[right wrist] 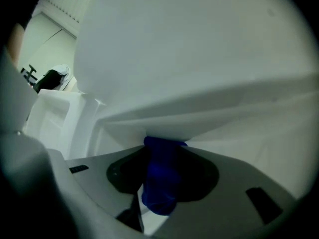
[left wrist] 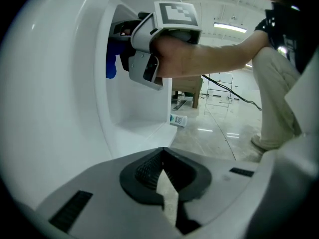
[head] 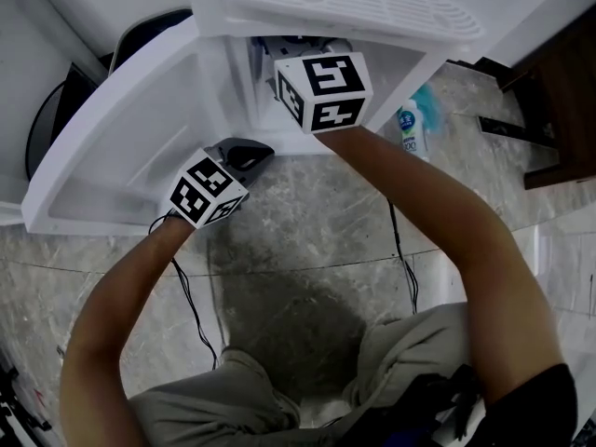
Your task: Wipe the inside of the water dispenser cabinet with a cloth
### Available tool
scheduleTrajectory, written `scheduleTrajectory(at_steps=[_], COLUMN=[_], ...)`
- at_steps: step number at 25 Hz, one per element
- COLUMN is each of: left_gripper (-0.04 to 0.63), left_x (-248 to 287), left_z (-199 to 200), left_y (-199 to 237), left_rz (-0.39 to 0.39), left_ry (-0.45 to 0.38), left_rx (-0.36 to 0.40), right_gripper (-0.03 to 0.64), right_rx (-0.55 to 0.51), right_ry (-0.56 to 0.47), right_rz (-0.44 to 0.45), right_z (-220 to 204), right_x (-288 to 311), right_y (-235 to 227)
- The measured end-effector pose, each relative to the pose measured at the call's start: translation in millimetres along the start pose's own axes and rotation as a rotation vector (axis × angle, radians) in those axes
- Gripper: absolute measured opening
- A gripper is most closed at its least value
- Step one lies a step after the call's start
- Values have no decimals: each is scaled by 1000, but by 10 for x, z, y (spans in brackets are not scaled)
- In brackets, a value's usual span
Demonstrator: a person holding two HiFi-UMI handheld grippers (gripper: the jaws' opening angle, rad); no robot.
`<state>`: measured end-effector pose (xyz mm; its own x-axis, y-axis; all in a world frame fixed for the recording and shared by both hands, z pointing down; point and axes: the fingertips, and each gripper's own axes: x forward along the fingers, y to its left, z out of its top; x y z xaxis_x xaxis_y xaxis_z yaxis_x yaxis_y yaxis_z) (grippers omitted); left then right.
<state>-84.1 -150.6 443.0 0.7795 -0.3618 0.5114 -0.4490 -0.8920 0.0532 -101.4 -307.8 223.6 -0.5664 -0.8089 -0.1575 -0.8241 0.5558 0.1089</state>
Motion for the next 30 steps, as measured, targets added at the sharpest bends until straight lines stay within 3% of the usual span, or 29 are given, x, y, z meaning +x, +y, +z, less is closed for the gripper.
scheduleTrajectory(at_steps=[8,13,20,24,30], left_gripper=[6,6,6,6,6], left_x=[-72,-143,-112,-58,-90], left_z=[41,-75,-95,-102,-101], left_y=[-8,17,89,37,-46], left_rz=[7,14,22,11,9], left_ry=[-17,-2,2,13,23], left_rx=[-8,-17,-14,-13,-6], right_gripper=[121,121,120,120,121], right_rx=[20,-29,48,-23,30], right_ry=[8,3,37,30,22], right_rz=[-128,-125,-99,-67,-171], right_z=[-127,-135,-113,-116,-166], right_x=[373,433,149,175,412], right_y=[-287,-332,-109,-116,-347])
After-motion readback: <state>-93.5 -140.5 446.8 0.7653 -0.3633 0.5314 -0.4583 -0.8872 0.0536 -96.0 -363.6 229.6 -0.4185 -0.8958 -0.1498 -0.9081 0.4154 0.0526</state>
